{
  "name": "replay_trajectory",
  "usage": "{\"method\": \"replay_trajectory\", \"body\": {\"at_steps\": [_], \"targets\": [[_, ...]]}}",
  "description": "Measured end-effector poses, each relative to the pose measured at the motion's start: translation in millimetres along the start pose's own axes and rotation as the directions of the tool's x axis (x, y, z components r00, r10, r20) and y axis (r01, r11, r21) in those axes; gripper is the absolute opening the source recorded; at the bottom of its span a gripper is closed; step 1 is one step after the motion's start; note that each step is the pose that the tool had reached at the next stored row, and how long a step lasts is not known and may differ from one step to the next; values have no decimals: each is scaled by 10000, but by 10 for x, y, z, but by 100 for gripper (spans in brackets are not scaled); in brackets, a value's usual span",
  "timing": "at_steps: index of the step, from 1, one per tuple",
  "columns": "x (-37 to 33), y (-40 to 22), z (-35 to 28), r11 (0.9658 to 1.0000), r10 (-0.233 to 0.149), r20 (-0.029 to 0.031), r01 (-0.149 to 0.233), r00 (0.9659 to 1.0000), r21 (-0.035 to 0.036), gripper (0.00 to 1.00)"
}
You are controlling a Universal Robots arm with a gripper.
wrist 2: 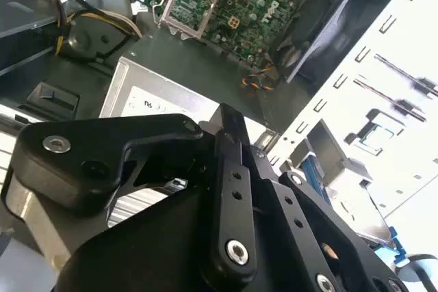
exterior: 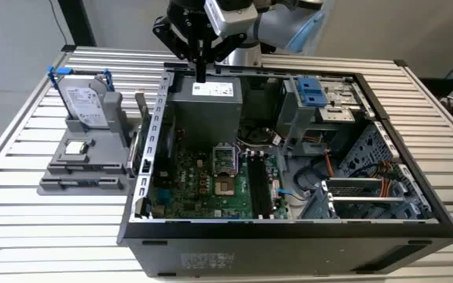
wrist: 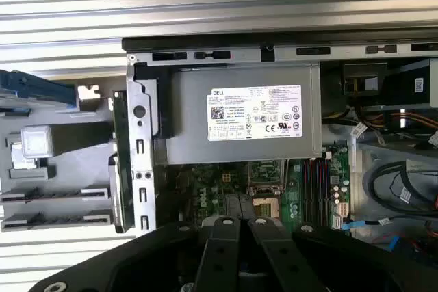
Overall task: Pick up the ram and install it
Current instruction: 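Reach for the ram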
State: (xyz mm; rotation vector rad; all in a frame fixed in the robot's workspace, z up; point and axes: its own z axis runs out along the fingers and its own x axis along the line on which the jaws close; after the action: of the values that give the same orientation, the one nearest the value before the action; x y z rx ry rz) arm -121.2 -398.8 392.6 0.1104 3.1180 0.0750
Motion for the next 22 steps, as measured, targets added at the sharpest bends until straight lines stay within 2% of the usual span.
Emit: {"method": "replay_trajectory", "body": {"at_steps": [15,19,22], "targets": [[6,0,0,10000,-46,-4,46,10000,0,0],[52,-4,-2,9996,-280,-15,280,9996,-4,0],[125,-9,-3,9994,-353,-18,353,9994,-7,0]]}}
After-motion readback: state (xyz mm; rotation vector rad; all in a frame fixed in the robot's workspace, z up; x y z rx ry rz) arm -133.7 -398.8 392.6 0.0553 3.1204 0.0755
